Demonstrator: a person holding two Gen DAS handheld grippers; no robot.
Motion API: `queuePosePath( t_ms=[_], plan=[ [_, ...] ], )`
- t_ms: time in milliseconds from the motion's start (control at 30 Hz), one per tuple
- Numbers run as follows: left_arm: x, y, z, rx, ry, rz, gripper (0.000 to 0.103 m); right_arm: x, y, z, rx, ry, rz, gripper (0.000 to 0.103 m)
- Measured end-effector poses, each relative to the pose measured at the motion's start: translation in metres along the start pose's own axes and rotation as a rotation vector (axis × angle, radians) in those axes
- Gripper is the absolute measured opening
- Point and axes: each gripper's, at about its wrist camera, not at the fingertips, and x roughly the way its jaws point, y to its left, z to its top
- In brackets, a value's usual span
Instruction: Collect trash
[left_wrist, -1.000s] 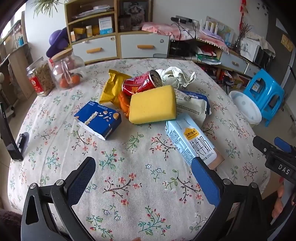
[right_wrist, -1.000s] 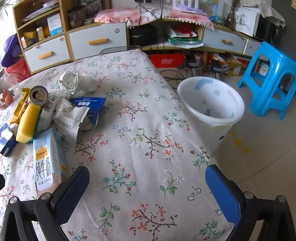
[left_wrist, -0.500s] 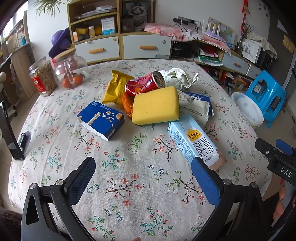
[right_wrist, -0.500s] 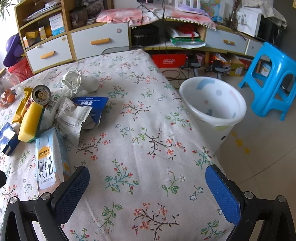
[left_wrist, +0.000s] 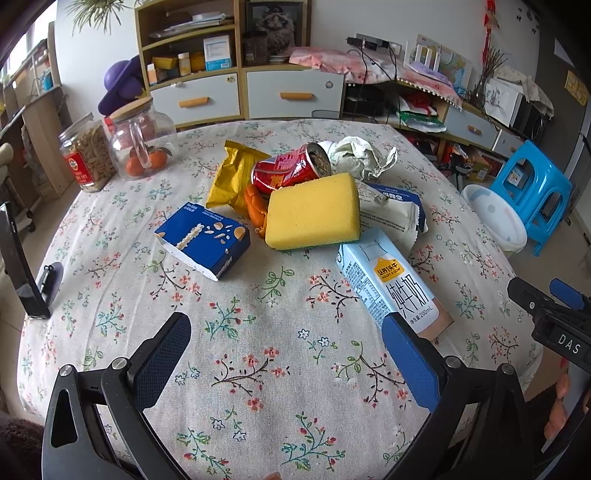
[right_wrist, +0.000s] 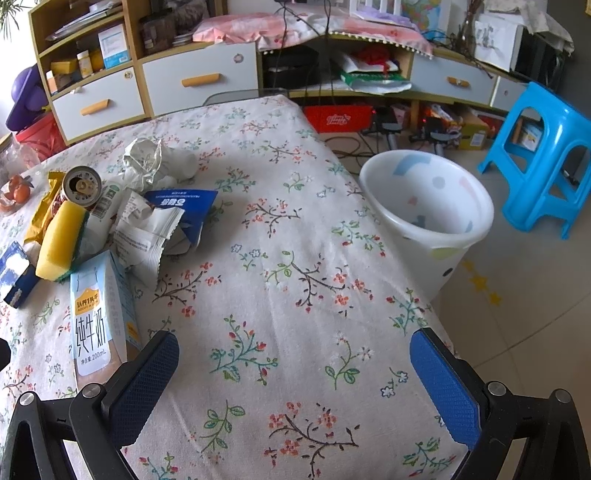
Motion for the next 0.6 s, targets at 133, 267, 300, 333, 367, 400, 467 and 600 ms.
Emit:
queuePosePath(
  t_ms=[133,267,300,333,367,400,467,600],
  plan=[
    [0.0000,0.0000,0.0000,0.001,0.000,0.000,0.103,0.0002,0.0004,-0.0001,0.000,0.001,0.000,0.103],
    [0.0001,0.0001,0.0001,0.001,0.001,0.001,0.103,0.0006,0.0001,-0.0005,0.000,0.003,0.001,0.103],
    [0.0001,-0.0001,-0.0002,0.001,0.000,0.000,0.103,0.0007,-0.0001,-0.0004,0.001,0.003,0.001,0.103],
    [0.0000,0.0003,0.0000,0.001,0.000,0.000,0.103,0.0008,0.0000,-0.0004,0.001,0.003,0.001,0.103],
    [0.0001,-0.0001,-0.0003,0.001,0.000,0.001,0.103,0.0007,0.0000,-0.0003,0.001,0.002,0.001,0.103],
    [0.0002,-0.0001,-0.0003,0.001,0.000,0.001,0.103,0.0012,0.0001,-0.0005,0.001,0.003,0.001,0.103],
    [0.0001,0.0000,-0.0003,0.001,0.000,0.001,0.103,0.0012,0.0000,-0.0005,0.001,0.004,0.001,0.103],
    [0.0002,0.0000,-0.0003,0.001,-0.001,0.001,0.103,0.0012,0.0000,-0.0004,0.001,0.004,0.001,0.103]
  ],
)
